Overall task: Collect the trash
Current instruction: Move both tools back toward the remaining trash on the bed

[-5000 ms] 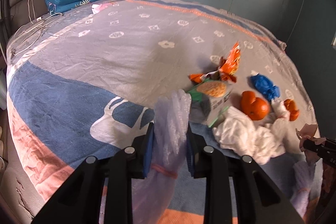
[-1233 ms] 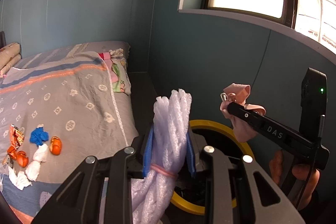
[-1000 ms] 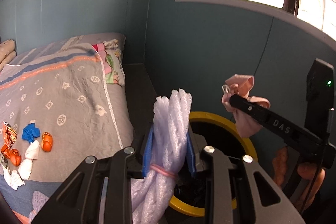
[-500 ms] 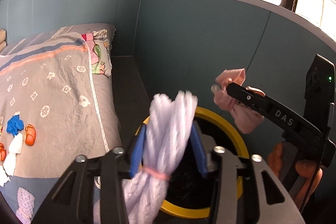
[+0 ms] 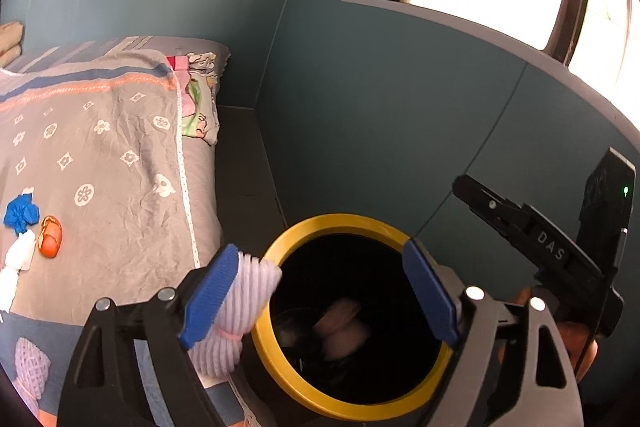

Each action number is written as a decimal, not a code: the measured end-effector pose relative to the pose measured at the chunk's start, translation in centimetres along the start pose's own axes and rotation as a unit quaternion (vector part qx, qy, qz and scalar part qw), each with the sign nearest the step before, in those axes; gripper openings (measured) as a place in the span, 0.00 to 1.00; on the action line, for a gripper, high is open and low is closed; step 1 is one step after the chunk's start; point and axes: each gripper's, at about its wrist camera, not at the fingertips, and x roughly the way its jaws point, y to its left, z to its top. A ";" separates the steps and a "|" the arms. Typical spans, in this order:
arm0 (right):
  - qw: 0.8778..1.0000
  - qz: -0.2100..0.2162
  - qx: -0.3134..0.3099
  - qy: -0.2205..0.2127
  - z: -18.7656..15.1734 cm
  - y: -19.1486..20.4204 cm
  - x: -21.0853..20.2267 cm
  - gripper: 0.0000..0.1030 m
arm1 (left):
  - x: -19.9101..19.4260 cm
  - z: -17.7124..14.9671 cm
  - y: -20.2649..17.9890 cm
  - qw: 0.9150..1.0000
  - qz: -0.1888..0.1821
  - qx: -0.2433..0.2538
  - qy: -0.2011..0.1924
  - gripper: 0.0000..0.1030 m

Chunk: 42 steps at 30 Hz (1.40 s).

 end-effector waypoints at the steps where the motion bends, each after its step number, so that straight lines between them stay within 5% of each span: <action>1: 1.000 0.001 0.000 0.000 0.1 -0.1 0.0 0.59 | -0.3 0.1 0.3 1.000 0.001 -0.004 -0.004 0.80; 12: 0.999 0.020 -0.027 0.000 0.6 1.6 -0.5 0.65 | -5.8 0.4 4.4 0.997 0.047 -0.022 -0.059 0.91; 25: 0.989 0.105 -0.103 0.020 -0.1 11.1 0.4 0.73 | -14.4 0.2 11.2 0.982 0.145 -0.047 -0.116 0.92; 42: 0.962 0.189 -0.175 0.088 -3.6 26.1 7.0 0.73 | -20.7 -5.8 21.1 0.961 0.242 -0.092 -0.095 0.92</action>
